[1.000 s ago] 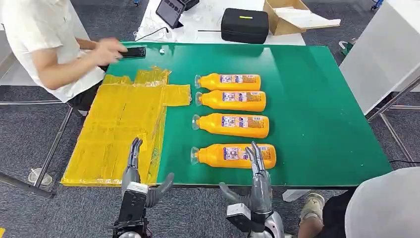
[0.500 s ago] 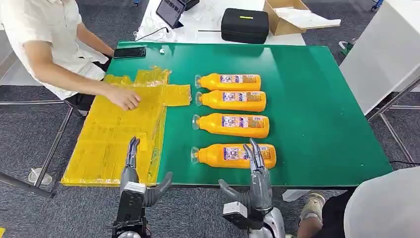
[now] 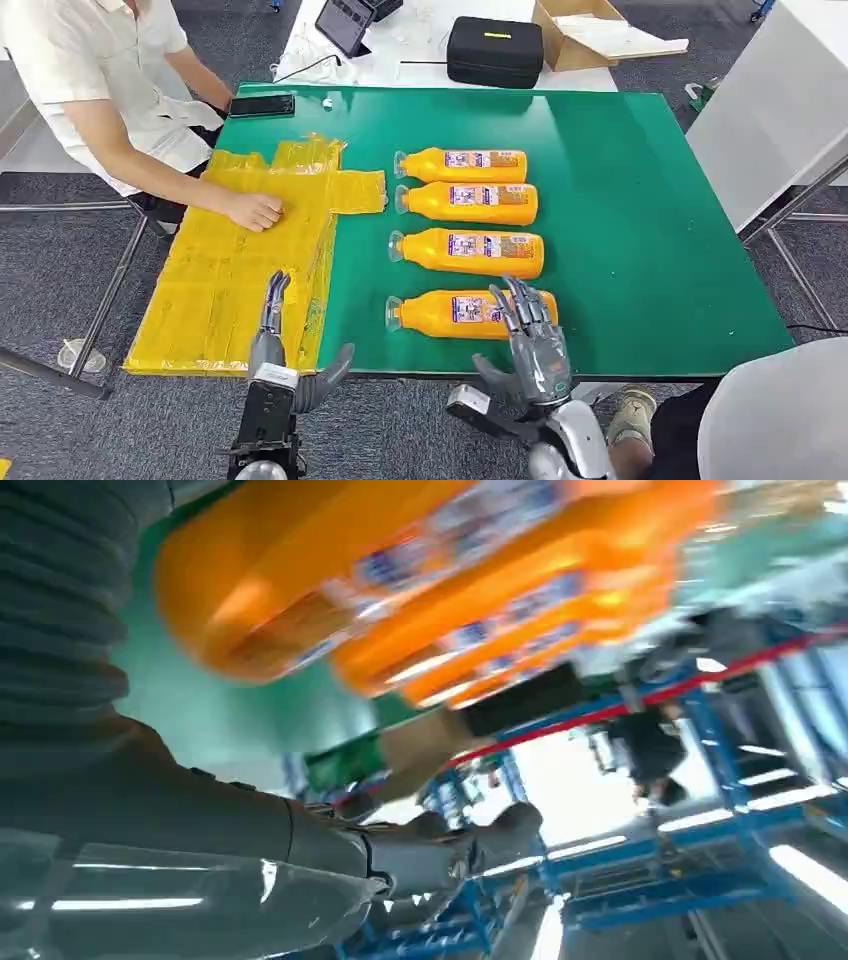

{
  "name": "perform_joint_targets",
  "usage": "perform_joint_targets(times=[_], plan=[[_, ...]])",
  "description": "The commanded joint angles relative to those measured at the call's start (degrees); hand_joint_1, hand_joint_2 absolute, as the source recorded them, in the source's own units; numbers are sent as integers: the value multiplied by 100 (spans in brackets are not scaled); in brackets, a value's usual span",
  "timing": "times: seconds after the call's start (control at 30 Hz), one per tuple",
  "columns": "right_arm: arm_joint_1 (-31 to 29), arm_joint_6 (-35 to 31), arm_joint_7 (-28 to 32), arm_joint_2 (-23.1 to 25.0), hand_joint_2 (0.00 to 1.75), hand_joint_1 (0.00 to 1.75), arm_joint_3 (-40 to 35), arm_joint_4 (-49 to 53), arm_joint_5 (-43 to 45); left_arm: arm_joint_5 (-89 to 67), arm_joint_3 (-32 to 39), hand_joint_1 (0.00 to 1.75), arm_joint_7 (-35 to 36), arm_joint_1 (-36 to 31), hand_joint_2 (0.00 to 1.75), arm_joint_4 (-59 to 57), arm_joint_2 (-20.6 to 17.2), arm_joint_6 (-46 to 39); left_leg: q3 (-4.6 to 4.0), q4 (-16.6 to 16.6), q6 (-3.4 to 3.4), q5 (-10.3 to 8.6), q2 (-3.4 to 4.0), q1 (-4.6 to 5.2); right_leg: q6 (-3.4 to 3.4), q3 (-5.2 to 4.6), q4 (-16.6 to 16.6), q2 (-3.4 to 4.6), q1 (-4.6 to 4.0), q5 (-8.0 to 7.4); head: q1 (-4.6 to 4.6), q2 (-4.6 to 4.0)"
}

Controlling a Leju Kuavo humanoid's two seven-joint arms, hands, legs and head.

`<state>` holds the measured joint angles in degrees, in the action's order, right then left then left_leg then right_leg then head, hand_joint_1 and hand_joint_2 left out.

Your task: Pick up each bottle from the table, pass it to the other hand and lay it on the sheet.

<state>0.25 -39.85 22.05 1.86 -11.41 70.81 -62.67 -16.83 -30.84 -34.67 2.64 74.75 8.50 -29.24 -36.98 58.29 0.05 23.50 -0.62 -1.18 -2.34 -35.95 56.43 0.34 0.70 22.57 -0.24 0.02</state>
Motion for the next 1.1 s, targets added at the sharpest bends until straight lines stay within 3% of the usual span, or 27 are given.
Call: perform_joint_targets(times=[0.03,0.07,0.5,0.7,0.9,1.1], plan=[[-807,11,-458,-537,175,0,135,-1580,-261,-5,-99,0,-35,-245,175,-455,24,68,59,-14,13,12,21,7,8,56,-17,9,1,6,0,-2],[-858,-15,-453,-511,175,0,129,-1593,-252,-5,-96,0,-34,-240,175,-424,20,73,21,-7,5,3,11,3,3,20,-9,3,1,-2,2,-2],[-1360,587,-897,-597,175,0,-225,-2328,1,-86,-207,0,-23,-258,175,-368,-10,165,43,-7,8,12,17,5,6,39,-7,6,1,7,-2,-2],[-1336,798,-975,-639,175,0,-440,-2084,-56,-220,-264,0,102,-232,175,-284,-16,222,13,-3,3,3,6,2,3,12,-3,0,0,1,0,-2],[-1379,1494,-1278,-846,175,0,-796,-1833,-157,-336,-290,0,218,-178,175,-180,-11,278,29,-3,5,8,12,4,6,25,-2,1,1,6,0,-2],[-1619,1765,-1331,-936,175,0,-972,-1923,-188,-340,-282,0,220,-162,175,-130,-13,276,36,-1,7,8,16,5,6,30,0,2,1,4,0,-2]])
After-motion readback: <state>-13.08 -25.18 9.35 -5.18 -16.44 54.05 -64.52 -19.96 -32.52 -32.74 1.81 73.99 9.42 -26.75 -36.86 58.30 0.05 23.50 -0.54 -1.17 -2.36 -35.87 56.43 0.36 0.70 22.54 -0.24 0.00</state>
